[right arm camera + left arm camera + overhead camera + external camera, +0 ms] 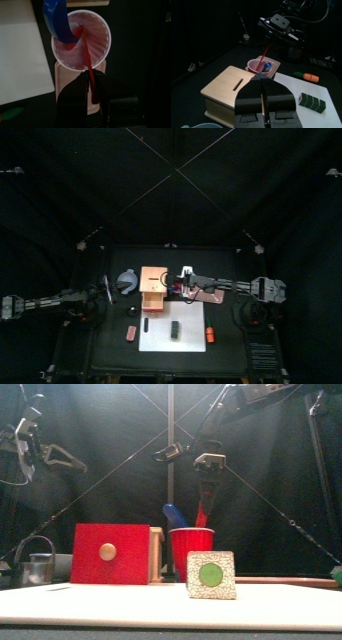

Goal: Place sushi on board then cut the sushi with the knife then place the pieces on the plate
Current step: Grasp knife edge with left hand

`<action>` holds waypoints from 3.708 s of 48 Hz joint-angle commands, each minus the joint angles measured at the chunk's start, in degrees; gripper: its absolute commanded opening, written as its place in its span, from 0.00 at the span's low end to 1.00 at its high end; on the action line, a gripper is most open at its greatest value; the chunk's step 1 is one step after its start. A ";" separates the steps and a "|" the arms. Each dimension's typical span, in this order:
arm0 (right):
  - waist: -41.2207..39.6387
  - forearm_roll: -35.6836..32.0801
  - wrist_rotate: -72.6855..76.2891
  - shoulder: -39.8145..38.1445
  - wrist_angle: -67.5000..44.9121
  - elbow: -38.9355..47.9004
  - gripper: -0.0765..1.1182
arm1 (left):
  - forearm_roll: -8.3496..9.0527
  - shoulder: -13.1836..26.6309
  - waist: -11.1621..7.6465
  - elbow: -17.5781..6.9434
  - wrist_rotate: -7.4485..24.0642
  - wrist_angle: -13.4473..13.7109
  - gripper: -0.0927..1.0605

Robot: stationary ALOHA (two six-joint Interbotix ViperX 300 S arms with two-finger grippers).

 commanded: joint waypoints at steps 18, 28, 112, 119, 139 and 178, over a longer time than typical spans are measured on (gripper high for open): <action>1.49 -1.14 1.85 -7.47 1.23 -3.52 0.46 | 0.00 0.18 0.70 -0.62 0.09 -0.44 0.10; 1.85 -6.68 6.33 -13.62 1.32 -2.55 0.46 | 0.09 0.18 2.29 -0.62 0.18 -0.44 0.10; 7.38 2.72 21.45 -30.15 -65.48 34.54 0.46 | 7.38 32.43 -13.62 -14.33 0.18 -19.25 0.83; 7.56 2.72 21.53 -30.06 -65.57 34.54 0.46 | 6.33 32.78 -13.54 -15.03 0.26 -19.07 0.82; 8.09 2.90 21.53 -29.97 -65.74 35.16 0.46 | 5.80 32.78 -13.71 -13.80 -0.09 -17.31 0.82; 8.61 2.11 21.36 -39.64 -63.02 43.68 0.46 | -3.43 39.55 -25.05 -17.31 0.53 0.44 0.82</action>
